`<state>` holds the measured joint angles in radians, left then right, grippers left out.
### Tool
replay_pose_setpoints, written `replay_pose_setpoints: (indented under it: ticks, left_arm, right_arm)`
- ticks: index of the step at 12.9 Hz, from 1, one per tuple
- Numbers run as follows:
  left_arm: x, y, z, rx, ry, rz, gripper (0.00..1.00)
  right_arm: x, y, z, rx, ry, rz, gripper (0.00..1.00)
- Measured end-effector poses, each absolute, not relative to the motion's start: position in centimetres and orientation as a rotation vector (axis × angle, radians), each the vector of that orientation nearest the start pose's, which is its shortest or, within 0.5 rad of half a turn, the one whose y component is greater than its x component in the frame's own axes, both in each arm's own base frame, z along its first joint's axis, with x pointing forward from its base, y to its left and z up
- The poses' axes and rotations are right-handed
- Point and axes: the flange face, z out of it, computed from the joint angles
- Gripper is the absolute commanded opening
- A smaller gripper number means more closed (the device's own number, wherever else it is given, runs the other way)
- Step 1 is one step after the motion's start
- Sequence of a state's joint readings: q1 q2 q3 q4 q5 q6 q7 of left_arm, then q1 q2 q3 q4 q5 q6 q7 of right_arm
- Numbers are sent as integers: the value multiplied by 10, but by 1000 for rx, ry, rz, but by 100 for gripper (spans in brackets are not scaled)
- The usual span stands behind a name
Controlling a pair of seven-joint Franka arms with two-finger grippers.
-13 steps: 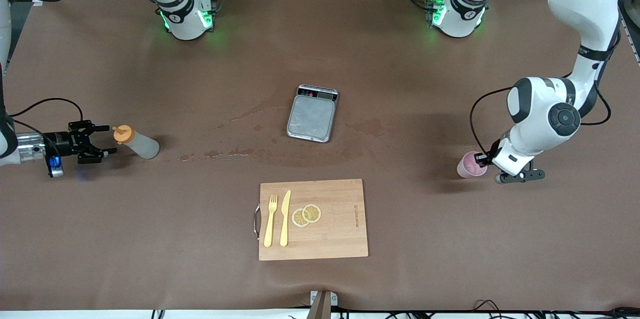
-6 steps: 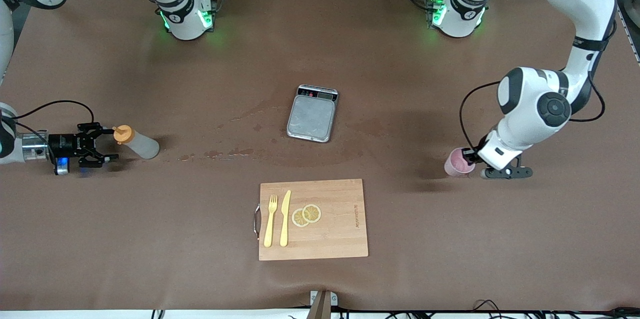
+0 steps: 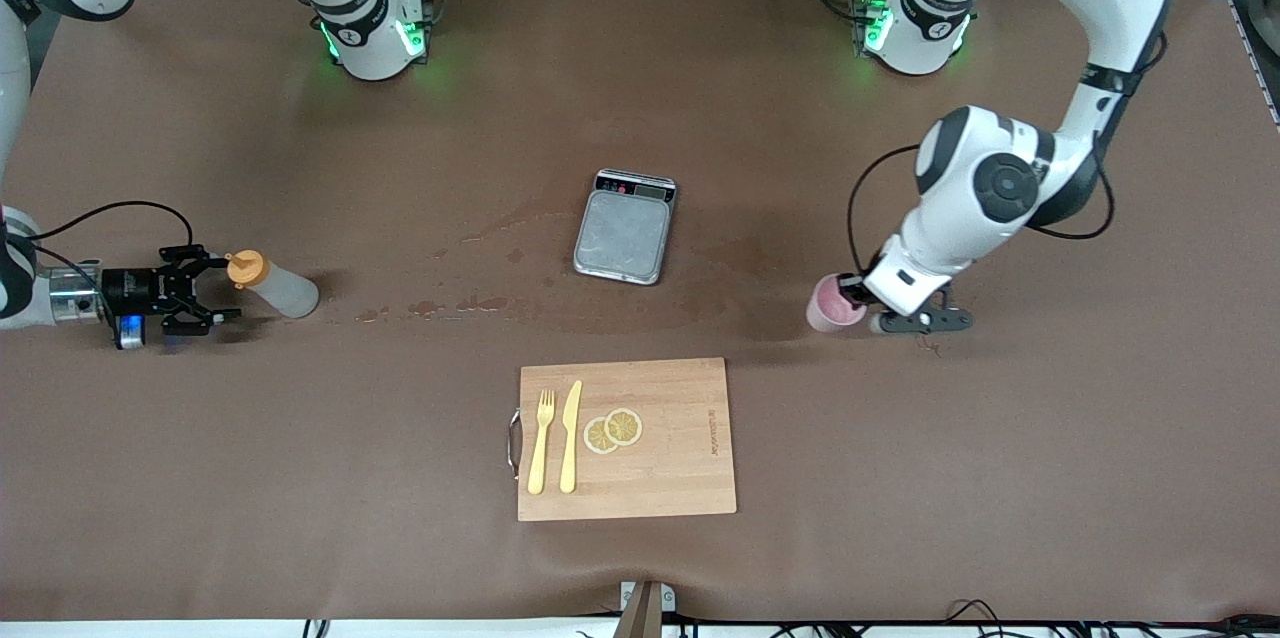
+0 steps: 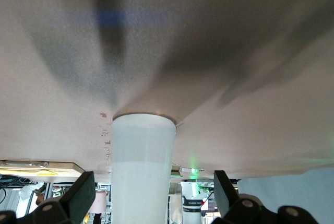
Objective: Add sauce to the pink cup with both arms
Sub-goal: 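Carry the pink cup onto the silver scale with the left gripper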
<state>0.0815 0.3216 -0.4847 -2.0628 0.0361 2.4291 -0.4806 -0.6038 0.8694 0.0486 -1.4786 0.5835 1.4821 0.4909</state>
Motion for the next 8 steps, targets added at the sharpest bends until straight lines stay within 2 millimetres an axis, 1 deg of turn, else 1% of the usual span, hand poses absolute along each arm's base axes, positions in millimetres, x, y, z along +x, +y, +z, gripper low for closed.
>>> replay_pose_setpoints:
  ticks: [2, 4, 6, 8]
  left_arm:
    - [536, -264, 310, -3305, -207, -21, 0]
    - [518, -311, 326, -3331, -297, -17, 0]
    - [494, -361, 341, -3347, -355, -8, 0]
    - [467, -406, 352, -3355, -408, 3, 0]
  right_arm:
    - [556, -266, 140, -1853, 1352, 1062, 100]
    - [557, -260, 136, -1852, 1344, 1082, 100]
    - [557, -252, 131, -1851, 1329, 1112, 100]
    - [559, -239, 125, -1853, 1308, 1150, 100]
